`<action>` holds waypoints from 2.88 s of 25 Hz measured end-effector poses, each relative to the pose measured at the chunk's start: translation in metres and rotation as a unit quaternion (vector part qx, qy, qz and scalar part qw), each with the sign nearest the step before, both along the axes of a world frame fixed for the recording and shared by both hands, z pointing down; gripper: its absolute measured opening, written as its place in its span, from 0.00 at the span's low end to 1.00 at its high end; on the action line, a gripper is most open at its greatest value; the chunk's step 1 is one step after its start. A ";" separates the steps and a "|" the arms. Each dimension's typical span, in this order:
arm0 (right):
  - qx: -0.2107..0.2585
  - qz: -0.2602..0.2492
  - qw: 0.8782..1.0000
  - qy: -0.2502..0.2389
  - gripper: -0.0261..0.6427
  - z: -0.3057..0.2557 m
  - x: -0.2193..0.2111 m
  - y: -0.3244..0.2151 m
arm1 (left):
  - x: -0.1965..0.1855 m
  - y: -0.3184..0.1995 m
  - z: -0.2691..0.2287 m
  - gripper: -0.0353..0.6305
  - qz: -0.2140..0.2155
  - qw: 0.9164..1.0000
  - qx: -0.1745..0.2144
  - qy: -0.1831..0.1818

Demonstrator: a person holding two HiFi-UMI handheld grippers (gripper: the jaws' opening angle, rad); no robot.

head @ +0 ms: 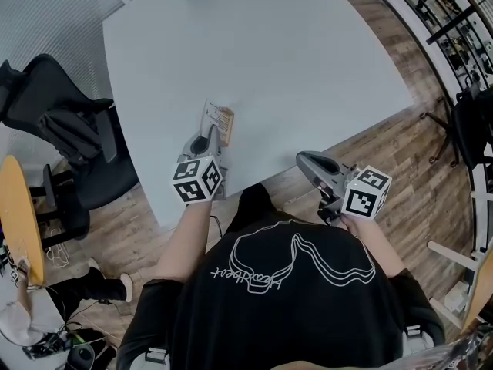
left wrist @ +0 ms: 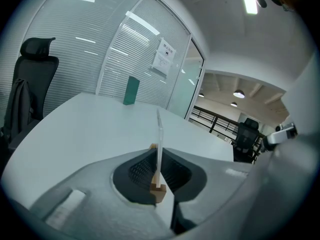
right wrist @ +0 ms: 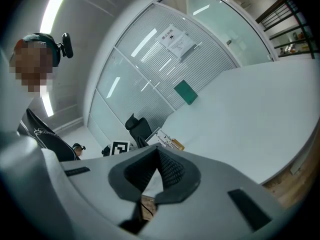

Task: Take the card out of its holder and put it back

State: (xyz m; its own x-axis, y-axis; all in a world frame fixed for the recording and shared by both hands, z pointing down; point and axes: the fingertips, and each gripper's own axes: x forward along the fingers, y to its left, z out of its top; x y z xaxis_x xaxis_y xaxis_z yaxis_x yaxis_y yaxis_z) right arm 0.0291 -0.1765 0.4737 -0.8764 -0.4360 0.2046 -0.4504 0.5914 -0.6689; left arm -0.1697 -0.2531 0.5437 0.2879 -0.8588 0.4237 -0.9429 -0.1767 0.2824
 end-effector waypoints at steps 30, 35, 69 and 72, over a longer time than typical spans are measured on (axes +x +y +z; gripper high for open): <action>0.029 0.007 1.000 -0.005 0.05 -0.031 0.018 0.023 | -0.008 0.015 -0.068 0.09 -0.032 0.997 0.072 0.003; 0.045 0.015 0.999 -0.011 0.05 -0.042 0.027 0.026 | -0.001 0.031 -0.086 0.09 -0.025 0.996 0.090 0.008; 0.129 -0.021 0.991 -0.015 0.05 -0.085 0.034 0.159 | 0.124 0.237 -0.167 0.09 0.133 0.983 0.117 0.057; 0.122 -0.019 0.992 -0.018 0.05 -0.085 0.033 0.160 | 0.123 0.239 -0.167 0.09 0.135 0.982 0.113 0.060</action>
State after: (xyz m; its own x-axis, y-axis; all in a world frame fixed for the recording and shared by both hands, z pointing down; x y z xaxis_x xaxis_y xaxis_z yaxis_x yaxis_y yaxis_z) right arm 0.0622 -0.0167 0.3882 -0.8977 -0.4356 0.0664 -0.4039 0.7532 -0.5192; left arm -0.0466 -0.0145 0.3771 0.5549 -0.8122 0.1801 -0.8151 -0.4875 0.3129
